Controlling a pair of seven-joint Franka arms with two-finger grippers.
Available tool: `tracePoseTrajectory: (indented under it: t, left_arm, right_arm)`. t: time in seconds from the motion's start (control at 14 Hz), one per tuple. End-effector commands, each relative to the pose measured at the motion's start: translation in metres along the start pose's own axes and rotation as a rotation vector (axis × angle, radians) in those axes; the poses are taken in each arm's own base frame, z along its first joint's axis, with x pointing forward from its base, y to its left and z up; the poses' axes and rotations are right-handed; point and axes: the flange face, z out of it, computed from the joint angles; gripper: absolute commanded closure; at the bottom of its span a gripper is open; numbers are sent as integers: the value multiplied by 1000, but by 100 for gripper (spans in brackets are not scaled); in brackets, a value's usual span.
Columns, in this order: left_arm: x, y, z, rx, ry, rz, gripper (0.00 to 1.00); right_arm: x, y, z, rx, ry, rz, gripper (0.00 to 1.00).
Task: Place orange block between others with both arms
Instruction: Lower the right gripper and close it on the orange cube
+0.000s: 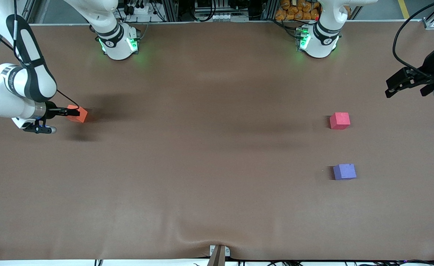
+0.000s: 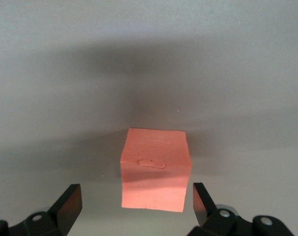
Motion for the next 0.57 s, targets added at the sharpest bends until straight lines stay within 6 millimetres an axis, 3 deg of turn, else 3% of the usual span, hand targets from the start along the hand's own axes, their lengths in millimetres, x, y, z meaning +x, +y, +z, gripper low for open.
tracePoseTrajectory:
  t: [0.0,0.5]
  left_arm:
    - [-1,-3,-13,16,17,16,0]
    - [-1,0,-10,12,12,16,0]
  right_arm:
    - [-14,6,9,10,12,15,0]
    - [-5,9,41,19,-13,20,0]
